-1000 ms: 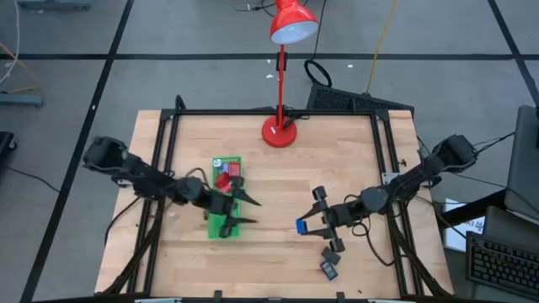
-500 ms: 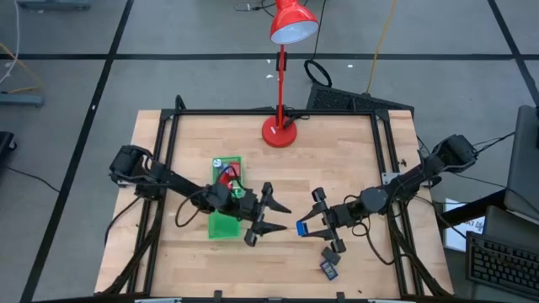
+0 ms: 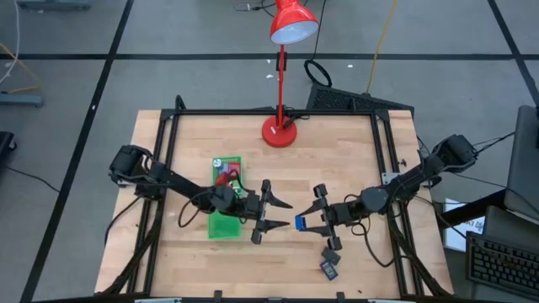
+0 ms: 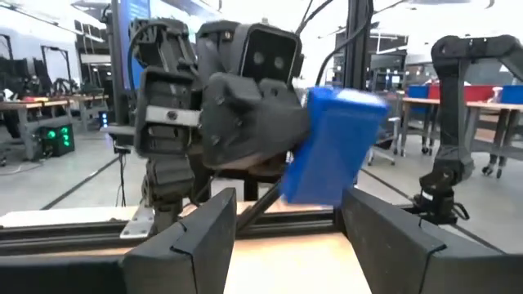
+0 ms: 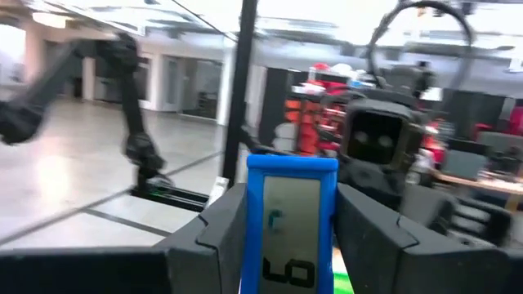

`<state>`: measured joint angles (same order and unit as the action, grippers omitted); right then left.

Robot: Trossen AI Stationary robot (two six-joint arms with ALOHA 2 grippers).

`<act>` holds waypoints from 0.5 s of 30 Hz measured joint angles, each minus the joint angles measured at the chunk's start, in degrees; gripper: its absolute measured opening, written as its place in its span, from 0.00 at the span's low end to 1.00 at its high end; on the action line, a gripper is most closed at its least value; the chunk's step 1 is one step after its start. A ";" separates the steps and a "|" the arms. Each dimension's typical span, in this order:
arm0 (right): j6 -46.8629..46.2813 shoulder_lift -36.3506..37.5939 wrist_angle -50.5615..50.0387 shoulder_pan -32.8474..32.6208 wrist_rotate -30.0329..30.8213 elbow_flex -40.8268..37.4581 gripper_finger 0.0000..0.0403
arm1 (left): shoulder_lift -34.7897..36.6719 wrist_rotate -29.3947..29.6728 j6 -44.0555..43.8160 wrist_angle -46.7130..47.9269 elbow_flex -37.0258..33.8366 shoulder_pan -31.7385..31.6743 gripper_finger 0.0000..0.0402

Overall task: Pick & Place Office items
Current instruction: Put the top blue digital timer into the bottom green bin

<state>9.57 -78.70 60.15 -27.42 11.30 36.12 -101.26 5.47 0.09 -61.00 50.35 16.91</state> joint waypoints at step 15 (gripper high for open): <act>0.17 0.00 -0.41 0.02 0.80 0.00 0.37 | 0.00 -7.74 -9.27 4.77 0.00 0.49 0.56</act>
<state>9.74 -78.70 59.75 -27.40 12.10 36.12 -101.25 -2.27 -9.18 -56.23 50.35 17.39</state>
